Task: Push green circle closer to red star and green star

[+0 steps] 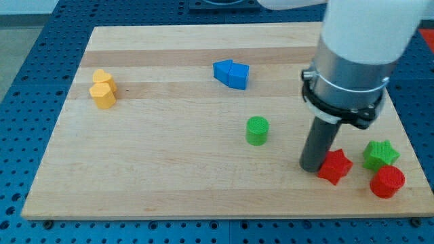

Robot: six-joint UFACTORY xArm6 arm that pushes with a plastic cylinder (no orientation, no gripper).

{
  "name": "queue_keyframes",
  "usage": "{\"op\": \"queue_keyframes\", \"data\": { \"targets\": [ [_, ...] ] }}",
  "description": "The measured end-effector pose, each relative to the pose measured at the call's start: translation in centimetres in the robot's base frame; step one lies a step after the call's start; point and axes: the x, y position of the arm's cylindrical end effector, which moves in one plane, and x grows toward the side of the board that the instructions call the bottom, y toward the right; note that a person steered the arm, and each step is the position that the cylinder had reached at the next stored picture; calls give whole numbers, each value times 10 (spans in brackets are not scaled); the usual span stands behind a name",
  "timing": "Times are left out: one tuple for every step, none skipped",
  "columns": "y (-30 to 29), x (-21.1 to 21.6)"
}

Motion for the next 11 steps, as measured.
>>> {"op": "queue_keyframes", "data": {
  "targets": [
    [20, 6],
    [6, 6],
    [-53, 6],
    [-104, 0],
    [-123, -33],
    [-118, -67],
    [-97, -73],
    [-68, -73],
    [-45, -66],
    [-37, -47],
    [-20, -44]
  ]
}}
